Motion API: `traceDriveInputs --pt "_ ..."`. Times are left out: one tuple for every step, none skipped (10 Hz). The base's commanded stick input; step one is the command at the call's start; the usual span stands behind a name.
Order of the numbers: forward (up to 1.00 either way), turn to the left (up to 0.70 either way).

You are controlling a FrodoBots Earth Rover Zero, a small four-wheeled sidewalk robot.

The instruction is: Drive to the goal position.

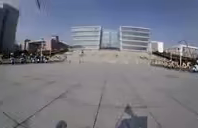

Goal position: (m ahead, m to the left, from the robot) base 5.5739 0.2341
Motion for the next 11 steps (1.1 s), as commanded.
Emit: traceDriveInputs --pt "1.0 0.0" --pt "1.0 0.0" --pt "1.0 0.0" --pt "1.0 0.0" --pt "1.0 0.0" --pt "1.0 0.0" --pt "1.0 0.0" --pt "1.0 0.0" --pt "1.0 0.0" --pt "1.0 0.0" --pt "1.0 0.0"
